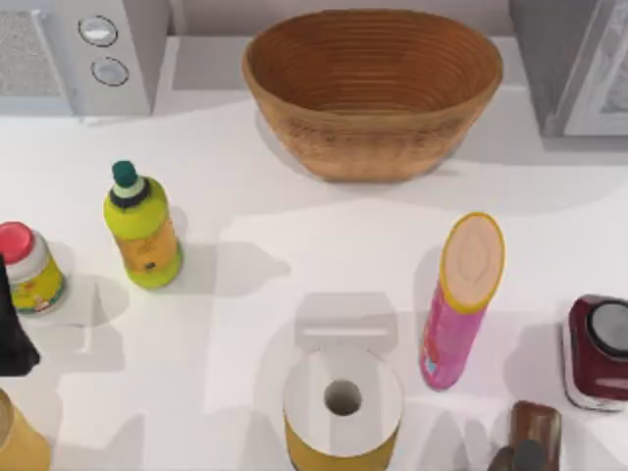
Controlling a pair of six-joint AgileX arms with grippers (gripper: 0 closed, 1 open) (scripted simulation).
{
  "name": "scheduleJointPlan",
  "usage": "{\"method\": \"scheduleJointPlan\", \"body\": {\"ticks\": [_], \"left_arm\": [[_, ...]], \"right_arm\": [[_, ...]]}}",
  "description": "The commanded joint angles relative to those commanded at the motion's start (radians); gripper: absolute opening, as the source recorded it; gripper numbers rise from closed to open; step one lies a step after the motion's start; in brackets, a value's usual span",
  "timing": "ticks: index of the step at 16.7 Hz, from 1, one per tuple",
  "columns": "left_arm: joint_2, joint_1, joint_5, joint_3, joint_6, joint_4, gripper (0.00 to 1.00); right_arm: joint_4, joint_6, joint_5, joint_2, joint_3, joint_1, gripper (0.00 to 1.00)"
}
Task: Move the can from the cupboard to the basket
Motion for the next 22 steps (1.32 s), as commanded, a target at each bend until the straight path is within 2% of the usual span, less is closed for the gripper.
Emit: {"method": "scheduleJointPlan", "body": {"ticks": [4, 8, 22], "left_arm": [[0.000, 0.000, 0.000, 0.000, 0.000, 0.000, 1.00], [0.000, 0.000, 0.000, 0.000, 0.000, 0.000, 1.00], [0.000, 0.000, 0.000, 0.000, 0.000, 0.000, 1.00]], "right_arm": [[-0.006, 0.001, 0.003, 0.026, 0.032, 0.006, 1.00], [-0.048, 0.004, 0.023, 0.177, 0.220, 0.031, 1.00], [-0.352, 0.014, 0.166, 1.113, 1.446, 0.153, 1.00]]}}
